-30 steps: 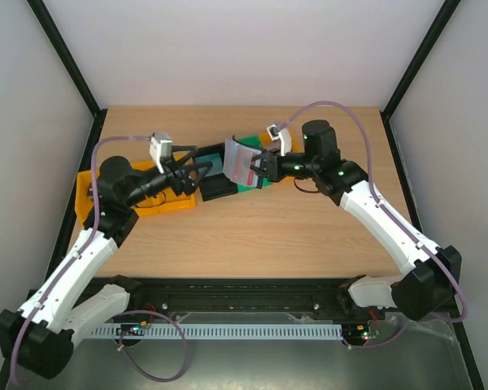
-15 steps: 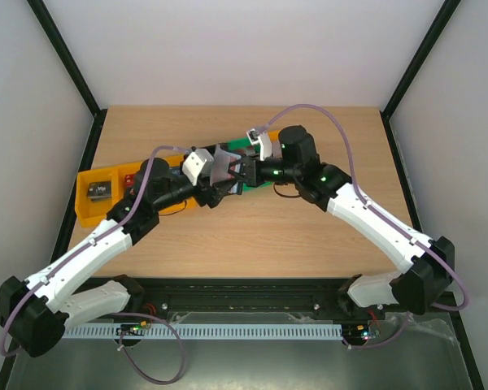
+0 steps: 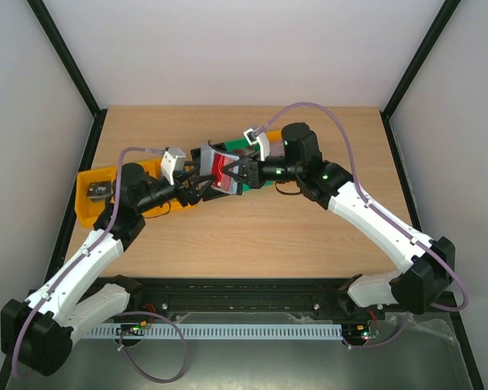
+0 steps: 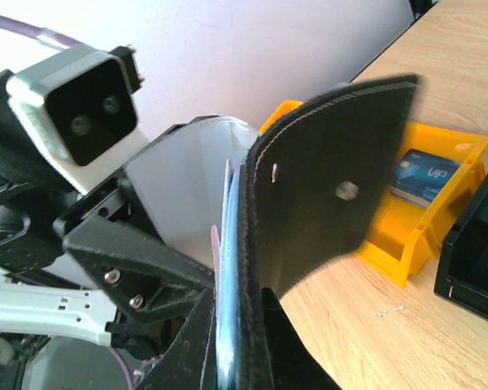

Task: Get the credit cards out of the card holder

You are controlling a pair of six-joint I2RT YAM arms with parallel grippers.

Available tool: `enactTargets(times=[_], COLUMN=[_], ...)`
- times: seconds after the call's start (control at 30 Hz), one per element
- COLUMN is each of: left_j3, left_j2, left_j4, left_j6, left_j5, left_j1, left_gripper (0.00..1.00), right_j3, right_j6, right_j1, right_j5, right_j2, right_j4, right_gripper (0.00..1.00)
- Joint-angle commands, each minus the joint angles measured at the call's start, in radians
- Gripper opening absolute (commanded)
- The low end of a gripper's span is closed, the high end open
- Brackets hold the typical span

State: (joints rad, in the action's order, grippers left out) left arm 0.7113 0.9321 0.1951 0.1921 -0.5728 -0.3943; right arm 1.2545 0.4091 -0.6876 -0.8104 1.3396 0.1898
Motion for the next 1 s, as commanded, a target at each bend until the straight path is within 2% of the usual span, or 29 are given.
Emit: enactTargets(times=[0.0, 0.1, 0.17, 0.27, 0.4, 0.53, 0.63, 0.73, 0.83, 0.9, 0.97], left_j3=[-0.099, -0.168, -0.177, -0.166, -0.18, -0.163, -0.074, 0.028, 0.121, 0.125, 0.113], left_j2=[-0.005, 0.011, 0.031, 0.063, 0.085, 0.096, 0.118, 0.136, 0.15, 0.15, 0.146], left_j4=[0.097, 0.253, 0.322, 0.312, 0.29, 0.27, 0.226, 0.19, 0.083, 0.067, 0.094], left_j6=[0.165, 0.309, 0.346, 0.34, 0.324, 0.301, 0.268, 0.215, 0.121, 0.154, 0.218], left_j5=[-0.03, -0.142, -0.193, -0.248, -0.193, -0.157, -0.166, -0.253, -0.367, -0.412, -0.411], left_j1=[0.091, 0.162, 0.17, 0.188, 0.225, 0.297, 0.344, 0.325, 0.184, 0.117, 0.105], left_gripper=[0.74, 0.79, 0.83, 0.86, 0.86, 0.86, 0.85, 0.79, 0.67, 0.65, 0.54], right_j3=[0.05, 0.039, 0.021, -0.024, -0.05, -0.023, 0.048, 0.106, 0.117, 0.105, 0.083], right_j6=[-0.081, -0.163, -0.237, -0.291, -0.292, -0.221, -0.216, -0.197, -0.174, -0.167, -0.159], right_j1=[0.01, 0.019, 0.031, 0.05, 0.096, 0.126, 0.126, 0.126, 0.127, 0.126, 0.126], right_j5=[-0.16, -0.218, -0.237, -0.267, -0.267, -0.142, -0.098, -0.089, -0.125, -0.16, -0.192], right_j2=[0.003, -0.001, -0.007, -0.013, -0.001, 0.052, 0.13, 0.171, 0.17, 0.154, 0.127], right_j4=[-0.002, 0.045, 0.077, 0.077, 0.072, 0.092, 0.172, 0.198, 0.157, 0.124, 0.09], right_gripper=[0.02, 0.02, 0.02, 0.02, 0.02, 0.02, 0.02, 0.02, 0.02, 0.02, 0.02])
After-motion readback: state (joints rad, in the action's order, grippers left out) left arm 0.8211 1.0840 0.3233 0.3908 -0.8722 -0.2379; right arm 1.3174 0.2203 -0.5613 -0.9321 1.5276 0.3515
